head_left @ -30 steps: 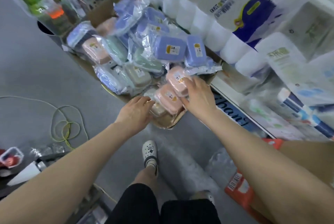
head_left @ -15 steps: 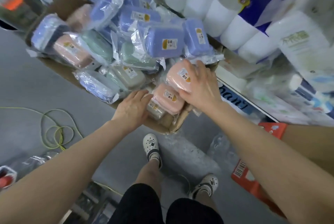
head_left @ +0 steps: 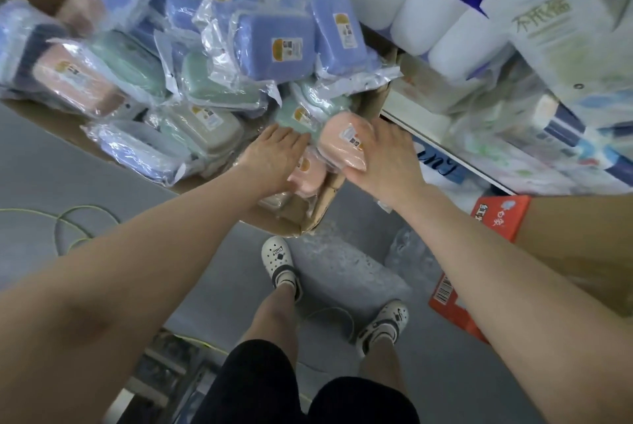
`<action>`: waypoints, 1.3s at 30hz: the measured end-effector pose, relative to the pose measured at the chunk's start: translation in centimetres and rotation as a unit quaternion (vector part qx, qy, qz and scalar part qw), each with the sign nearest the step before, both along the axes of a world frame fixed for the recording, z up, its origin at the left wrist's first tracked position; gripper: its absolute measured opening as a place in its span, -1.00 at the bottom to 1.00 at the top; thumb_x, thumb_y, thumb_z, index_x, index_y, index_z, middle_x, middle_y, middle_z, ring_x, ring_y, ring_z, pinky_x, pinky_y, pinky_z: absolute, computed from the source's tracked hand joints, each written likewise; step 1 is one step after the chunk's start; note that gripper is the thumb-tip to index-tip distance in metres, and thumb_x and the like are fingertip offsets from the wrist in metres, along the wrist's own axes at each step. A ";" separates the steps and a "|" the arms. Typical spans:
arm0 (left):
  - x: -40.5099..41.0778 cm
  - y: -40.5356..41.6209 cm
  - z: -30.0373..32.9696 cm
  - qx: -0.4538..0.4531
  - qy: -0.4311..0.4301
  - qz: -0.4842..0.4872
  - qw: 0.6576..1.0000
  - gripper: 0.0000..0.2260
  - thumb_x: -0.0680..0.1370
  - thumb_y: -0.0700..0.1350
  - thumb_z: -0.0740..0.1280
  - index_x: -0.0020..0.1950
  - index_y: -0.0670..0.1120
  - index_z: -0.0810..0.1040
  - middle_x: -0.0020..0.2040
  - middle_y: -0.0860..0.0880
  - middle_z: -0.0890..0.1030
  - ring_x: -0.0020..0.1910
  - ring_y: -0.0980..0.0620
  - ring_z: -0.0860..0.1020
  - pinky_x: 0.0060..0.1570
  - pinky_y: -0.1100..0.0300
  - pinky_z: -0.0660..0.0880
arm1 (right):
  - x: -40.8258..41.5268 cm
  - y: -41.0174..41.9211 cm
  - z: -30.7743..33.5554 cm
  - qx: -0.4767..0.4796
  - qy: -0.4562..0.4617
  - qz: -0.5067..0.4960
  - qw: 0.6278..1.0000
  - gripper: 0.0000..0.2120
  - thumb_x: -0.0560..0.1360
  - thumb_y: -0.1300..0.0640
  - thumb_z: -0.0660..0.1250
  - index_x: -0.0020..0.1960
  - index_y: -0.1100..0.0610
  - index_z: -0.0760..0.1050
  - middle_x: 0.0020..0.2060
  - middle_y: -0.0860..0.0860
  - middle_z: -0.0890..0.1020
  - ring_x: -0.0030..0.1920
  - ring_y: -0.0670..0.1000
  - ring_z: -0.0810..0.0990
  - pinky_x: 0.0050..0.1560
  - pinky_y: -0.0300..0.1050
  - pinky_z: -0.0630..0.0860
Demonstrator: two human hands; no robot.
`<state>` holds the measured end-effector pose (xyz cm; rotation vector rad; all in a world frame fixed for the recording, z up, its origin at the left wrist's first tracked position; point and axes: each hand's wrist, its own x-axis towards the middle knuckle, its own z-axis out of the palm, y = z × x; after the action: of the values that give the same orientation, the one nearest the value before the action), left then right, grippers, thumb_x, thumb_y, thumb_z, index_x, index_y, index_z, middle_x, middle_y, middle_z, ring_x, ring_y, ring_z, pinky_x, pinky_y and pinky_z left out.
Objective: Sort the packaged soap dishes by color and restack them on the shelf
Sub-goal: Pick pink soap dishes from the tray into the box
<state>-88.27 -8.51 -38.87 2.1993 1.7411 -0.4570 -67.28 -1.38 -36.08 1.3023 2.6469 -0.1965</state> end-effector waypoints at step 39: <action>53.5 -4.8 18.8 0.202 -0.209 -0.063 0.955 -0.18 0.34 0.46 0.23 0.36 -0.13 0.39 0.22 -0.14 0.51 0.15 -0.15 0.48 0.16 0.04 0.39 | 60.0 -17.0 14.7 0.084 0.193 -0.393 0.895 -0.19 0.43 -0.26 0.36 0.53 0.05 0.14 0.27 0.19 0.44 0.22 0.22 0.46 0.18 0.11 0.46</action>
<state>-34.79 -13.32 -20.04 2.4525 1.5652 0.3576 -7.28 -18.37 -21.43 2.5750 2.2638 -0.3665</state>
